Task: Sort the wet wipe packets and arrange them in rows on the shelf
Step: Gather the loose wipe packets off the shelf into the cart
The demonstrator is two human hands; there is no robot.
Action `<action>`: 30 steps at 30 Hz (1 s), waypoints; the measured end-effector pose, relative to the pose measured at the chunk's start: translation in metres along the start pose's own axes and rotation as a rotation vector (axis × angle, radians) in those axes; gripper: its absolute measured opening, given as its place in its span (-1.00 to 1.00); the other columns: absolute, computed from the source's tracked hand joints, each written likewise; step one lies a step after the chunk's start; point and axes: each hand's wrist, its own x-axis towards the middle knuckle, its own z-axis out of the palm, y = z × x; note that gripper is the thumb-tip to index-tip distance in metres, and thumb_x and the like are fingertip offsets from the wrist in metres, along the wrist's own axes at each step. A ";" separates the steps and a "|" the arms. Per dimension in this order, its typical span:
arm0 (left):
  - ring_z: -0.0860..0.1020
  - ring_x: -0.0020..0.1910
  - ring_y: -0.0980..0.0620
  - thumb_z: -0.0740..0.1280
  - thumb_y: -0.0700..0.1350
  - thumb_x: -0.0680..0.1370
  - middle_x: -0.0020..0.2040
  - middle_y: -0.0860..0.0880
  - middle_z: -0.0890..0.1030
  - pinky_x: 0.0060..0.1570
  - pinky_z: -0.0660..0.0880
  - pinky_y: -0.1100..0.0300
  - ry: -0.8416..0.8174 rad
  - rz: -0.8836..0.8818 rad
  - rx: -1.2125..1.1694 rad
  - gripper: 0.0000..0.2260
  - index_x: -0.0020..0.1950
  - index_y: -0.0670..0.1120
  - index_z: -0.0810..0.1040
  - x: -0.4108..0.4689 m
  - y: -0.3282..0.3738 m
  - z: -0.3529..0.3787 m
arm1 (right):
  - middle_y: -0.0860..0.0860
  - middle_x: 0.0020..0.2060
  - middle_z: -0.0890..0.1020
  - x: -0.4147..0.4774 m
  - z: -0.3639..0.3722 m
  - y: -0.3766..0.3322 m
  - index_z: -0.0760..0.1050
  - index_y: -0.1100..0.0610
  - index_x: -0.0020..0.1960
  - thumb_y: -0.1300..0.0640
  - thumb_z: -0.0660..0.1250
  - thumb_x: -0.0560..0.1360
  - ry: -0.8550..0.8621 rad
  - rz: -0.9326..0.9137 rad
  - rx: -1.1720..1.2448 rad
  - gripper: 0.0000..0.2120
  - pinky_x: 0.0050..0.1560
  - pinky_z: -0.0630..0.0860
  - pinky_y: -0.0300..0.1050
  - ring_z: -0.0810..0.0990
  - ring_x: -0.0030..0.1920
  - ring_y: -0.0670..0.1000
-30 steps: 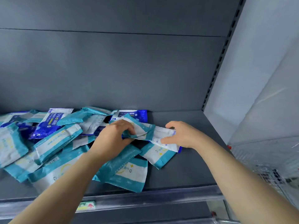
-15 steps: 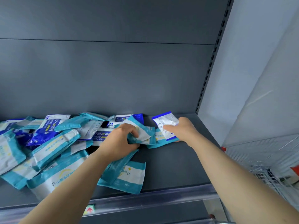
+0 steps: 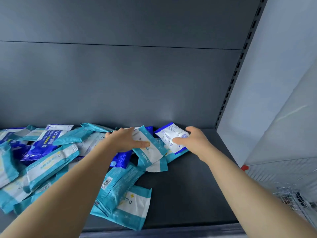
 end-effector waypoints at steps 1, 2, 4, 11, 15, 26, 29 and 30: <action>0.48 0.21 -0.08 0.13 0.66 0.02 0.29 0.03 0.49 0.23 0.40 -0.04 0.011 0.010 0.010 0.05 0.36 0.09 0.35 0.002 0.001 -0.001 | 0.07 0.19 0.59 0.000 -0.002 0.001 0.46 0.19 0.25 0.08 0.46 0.39 -0.021 0.005 -0.016 -0.52 -0.14 0.42 -0.15 0.54 -0.06 -0.01; 0.46 0.24 -0.09 0.15 0.66 0.04 0.32 0.00 0.47 0.23 0.41 -0.01 0.028 0.024 0.024 0.06 0.40 0.09 0.33 0.003 0.001 -0.002 | 0.12 0.09 0.64 -0.001 -0.003 0.002 0.51 0.22 0.15 0.08 0.46 0.38 -0.035 0.004 -0.026 -0.60 -0.16 0.43 -0.12 0.55 -0.12 0.01; 0.46 0.25 -0.07 0.14 0.66 0.04 0.31 0.01 0.46 0.20 0.42 0.04 0.070 0.047 0.049 0.03 0.37 0.11 0.36 0.003 0.005 -0.002 | 0.12 -0.03 0.68 -0.002 -0.008 0.003 0.56 0.22 0.08 0.11 0.44 0.40 -0.076 0.018 0.008 -0.70 -0.17 0.53 -0.12 0.63 -0.13 0.03; 0.26 0.38 -0.13 0.21 0.60 0.17 0.40 -0.06 0.27 0.33 0.25 0.01 0.027 0.003 0.034 -0.06 0.43 0.12 0.30 -0.007 0.025 0.011 | 0.01 0.08 0.63 -0.015 -0.022 0.011 0.41 0.12 0.32 0.21 0.46 0.43 -0.091 0.054 0.189 -0.51 -0.19 0.62 -0.09 0.66 -0.08 -0.05; 0.47 0.12 -0.07 0.26 0.60 0.09 0.13 -0.01 0.49 0.14 0.38 0.01 0.034 0.003 -0.006 -0.09 0.15 -0.06 0.39 -0.007 0.037 0.010 | 0.05 0.03 0.66 -0.020 -0.023 0.021 0.46 0.21 0.19 0.16 0.51 0.38 -0.025 0.116 0.153 -0.55 0.04 0.61 0.03 0.67 -0.05 0.00; 0.61 -0.08 0.00 0.56 0.32 0.10 -0.07 0.07 0.64 -0.04 0.55 0.06 0.166 0.147 -0.399 -0.31 0.08 -0.03 0.54 -0.006 0.067 -0.005 | 0.11 -0.08 0.69 -0.042 -0.039 0.026 0.53 0.21 -0.04 0.29 0.53 0.33 0.165 0.095 0.389 -0.74 0.07 0.61 0.12 0.69 -0.09 0.09; 0.65 -0.19 -0.04 0.62 0.09 0.20 -0.18 0.02 0.68 -0.12 0.61 0.02 0.227 0.176 -0.659 -0.56 -0.06 -0.07 0.59 -0.015 0.066 -0.019 | 0.10 -0.07 0.68 -0.047 -0.045 0.020 0.53 0.20 -0.03 0.29 0.50 0.36 0.220 0.046 0.434 -0.77 0.03 0.62 0.08 0.69 -0.10 0.08; 0.66 -0.21 -0.04 0.62 0.04 0.23 -0.18 0.00 0.68 -0.14 0.62 0.01 0.272 0.175 -0.737 -0.59 -0.06 -0.09 0.58 -0.019 0.066 -0.024 | 0.09 -0.07 0.68 -0.048 -0.046 0.019 0.53 0.19 -0.02 0.28 0.50 0.37 0.241 0.039 0.440 -0.77 0.03 0.62 0.09 0.69 -0.10 0.07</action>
